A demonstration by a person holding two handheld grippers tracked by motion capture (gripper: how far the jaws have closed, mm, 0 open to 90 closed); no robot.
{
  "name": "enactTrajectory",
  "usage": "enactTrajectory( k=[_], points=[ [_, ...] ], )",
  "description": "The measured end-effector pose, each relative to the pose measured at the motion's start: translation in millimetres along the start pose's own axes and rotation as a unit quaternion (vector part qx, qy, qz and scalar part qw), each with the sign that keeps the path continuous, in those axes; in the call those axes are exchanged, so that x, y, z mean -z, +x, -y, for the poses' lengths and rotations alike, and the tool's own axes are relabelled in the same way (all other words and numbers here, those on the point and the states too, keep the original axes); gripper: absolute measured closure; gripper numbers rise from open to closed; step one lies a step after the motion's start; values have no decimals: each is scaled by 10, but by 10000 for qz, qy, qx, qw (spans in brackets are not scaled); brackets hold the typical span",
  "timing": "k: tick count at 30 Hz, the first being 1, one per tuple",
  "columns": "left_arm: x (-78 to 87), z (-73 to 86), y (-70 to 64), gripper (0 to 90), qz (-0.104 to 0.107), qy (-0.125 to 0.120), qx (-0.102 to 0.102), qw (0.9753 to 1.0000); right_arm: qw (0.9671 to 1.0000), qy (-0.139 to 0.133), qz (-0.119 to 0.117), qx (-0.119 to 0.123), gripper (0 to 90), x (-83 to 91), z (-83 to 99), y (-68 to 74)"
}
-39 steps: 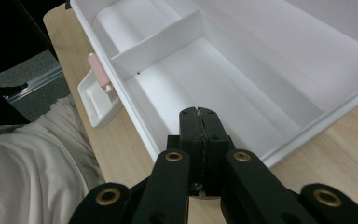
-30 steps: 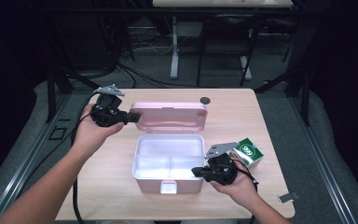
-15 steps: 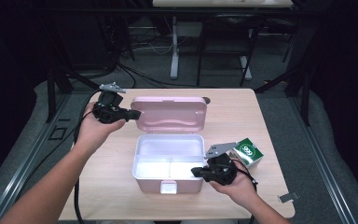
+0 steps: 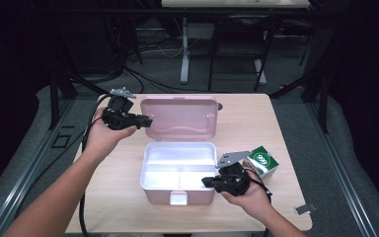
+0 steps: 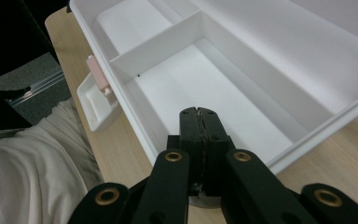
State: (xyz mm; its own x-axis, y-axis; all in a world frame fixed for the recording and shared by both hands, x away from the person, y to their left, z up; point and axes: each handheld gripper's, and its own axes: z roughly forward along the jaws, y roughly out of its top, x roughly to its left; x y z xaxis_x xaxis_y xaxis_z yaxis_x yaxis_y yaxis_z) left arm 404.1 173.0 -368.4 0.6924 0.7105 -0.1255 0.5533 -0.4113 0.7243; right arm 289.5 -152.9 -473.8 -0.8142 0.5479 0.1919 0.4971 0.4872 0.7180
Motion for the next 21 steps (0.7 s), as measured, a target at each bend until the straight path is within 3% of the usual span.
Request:
enactTrajectory(
  k=[5, 17, 21],
  points=[
    [-7, 43, 8, 642, 42, -62, 67, 9999, 10000, -14, 14, -3, 900, -17, 1, 1],
    [-43, 223, 91, 615, 45, 43, 195, 9998, 9998, 31, 168, 45, 900, -49, 10, 10],
    [-36, 255, 74, 610, 66, 108, 112, 9999, 9998, 52, 192, 81, 900, -47, 12, 14]
  ],
)
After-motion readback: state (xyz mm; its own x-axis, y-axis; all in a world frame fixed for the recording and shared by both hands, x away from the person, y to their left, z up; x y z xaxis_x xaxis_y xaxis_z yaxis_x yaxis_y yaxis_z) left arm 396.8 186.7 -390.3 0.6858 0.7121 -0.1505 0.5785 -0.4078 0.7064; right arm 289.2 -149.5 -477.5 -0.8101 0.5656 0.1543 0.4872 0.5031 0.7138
